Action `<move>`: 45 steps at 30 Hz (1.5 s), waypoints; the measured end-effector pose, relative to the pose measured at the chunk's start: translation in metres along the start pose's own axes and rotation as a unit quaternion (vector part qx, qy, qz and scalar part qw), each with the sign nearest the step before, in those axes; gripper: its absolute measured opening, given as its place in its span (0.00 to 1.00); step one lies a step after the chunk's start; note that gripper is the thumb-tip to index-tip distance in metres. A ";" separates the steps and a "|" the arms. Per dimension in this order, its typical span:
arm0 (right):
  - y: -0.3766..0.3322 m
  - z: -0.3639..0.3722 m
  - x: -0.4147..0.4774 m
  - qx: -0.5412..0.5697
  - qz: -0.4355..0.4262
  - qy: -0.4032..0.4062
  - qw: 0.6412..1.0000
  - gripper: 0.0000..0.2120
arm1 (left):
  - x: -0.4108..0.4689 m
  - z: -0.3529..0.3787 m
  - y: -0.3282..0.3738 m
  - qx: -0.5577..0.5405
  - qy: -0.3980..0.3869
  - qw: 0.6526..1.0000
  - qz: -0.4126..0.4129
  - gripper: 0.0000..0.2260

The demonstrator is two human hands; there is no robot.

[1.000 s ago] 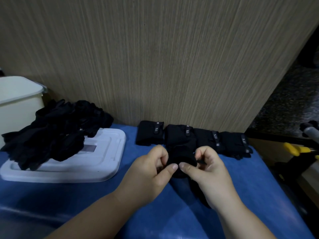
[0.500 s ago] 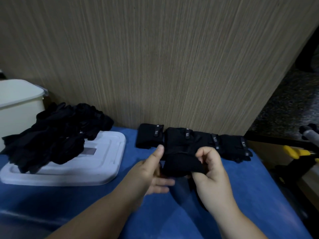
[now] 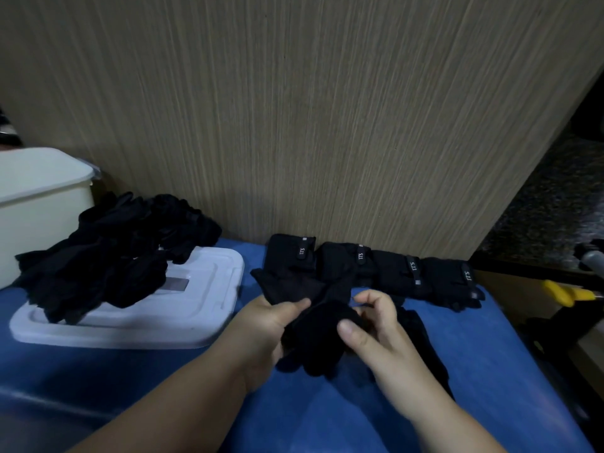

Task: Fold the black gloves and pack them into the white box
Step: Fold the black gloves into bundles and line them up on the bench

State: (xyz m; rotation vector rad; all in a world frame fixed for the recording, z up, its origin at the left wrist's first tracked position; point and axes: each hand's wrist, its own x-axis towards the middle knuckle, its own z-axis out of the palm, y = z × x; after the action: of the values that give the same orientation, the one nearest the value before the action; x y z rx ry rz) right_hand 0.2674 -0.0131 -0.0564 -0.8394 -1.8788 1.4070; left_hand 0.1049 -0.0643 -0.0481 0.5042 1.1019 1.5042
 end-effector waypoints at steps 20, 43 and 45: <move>-0.002 -0.002 -0.002 -0.409 0.074 0.064 0.907 0.24 | 0.038 -0.021 -0.023 0.487 0.083 0.854 0.161 0.29; -0.001 -0.017 -0.004 -0.432 -0.035 -0.062 0.899 0.12 | 0.031 -0.023 -0.032 0.689 -0.100 0.686 0.212 0.29; -0.002 -0.033 -0.003 -0.420 -0.024 0.009 0.907 0.06 | 0.033 -0.024 -0.032 0.700 -0.111 0.671 0.218 0.26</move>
State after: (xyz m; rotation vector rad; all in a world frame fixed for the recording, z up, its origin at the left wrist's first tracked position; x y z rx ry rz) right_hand 0.2952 0.0020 -0.0478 -1.1641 -2.4880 0.4958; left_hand 0.0942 -0.0453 -0.0947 2.0613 1.8840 0.5819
